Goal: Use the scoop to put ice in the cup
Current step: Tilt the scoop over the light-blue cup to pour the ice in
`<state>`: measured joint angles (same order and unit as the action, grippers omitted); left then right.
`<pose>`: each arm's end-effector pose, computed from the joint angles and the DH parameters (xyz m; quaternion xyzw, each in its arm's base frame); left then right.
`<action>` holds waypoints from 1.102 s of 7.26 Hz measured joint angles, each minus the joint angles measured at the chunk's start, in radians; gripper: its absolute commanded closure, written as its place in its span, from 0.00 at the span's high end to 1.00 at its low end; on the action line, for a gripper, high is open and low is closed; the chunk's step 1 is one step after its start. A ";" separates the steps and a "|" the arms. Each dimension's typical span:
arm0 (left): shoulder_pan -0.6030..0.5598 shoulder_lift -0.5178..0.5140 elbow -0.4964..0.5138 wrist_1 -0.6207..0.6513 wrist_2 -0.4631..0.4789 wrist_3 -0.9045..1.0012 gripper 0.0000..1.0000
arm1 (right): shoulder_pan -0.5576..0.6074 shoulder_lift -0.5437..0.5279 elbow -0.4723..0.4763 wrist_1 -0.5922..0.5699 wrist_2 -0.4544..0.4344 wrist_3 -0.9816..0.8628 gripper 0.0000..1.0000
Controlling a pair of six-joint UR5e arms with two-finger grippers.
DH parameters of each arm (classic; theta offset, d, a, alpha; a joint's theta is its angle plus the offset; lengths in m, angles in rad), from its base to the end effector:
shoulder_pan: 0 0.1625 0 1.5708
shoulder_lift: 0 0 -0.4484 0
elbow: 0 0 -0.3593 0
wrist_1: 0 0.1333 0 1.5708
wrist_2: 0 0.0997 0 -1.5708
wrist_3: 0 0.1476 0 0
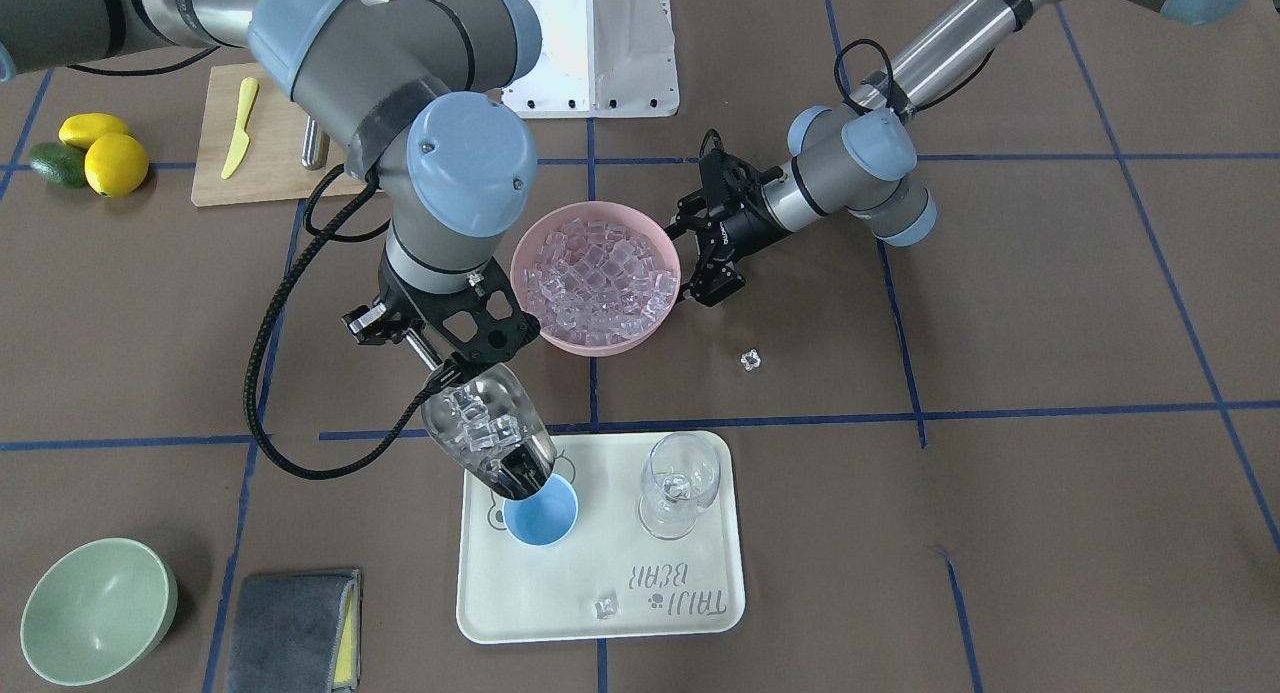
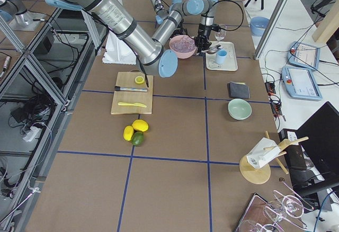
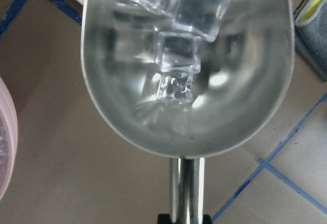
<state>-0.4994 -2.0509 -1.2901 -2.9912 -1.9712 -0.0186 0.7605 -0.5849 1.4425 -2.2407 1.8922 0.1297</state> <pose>0.5696 -0.3970 0.3828 0.5358 0.4852 0.4641 0.5119 -0.4713 -0.5680 0.2573 0.0103 -0.1839 -0.3422 0.9214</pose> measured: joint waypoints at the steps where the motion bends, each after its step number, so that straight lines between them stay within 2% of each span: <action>1: 0.000 0.000 0.000 0.000 0.000 0.000 0.99 | 0.011 0.034 -0.041 -0.043 0.000 -0.046 0.00; 3: 0.000 0.000 0.000 0.000 0.000 -0.001 0.99 | 0.028 0.079 -0.087 -0.133 -0.008 -0.133 0.00; 8: 0.001 -0.001 0.000 0.000 -0.001 -0.016 0.99 | 0.033 0.147 -0.119 -0.310 -0.034 -0.236 0.00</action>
<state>-0.4988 -2.0514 -1.2901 -2.9913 -1.9725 -0.0341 0.7931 -0.4376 1.3233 -2.5508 1.8582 -0.1065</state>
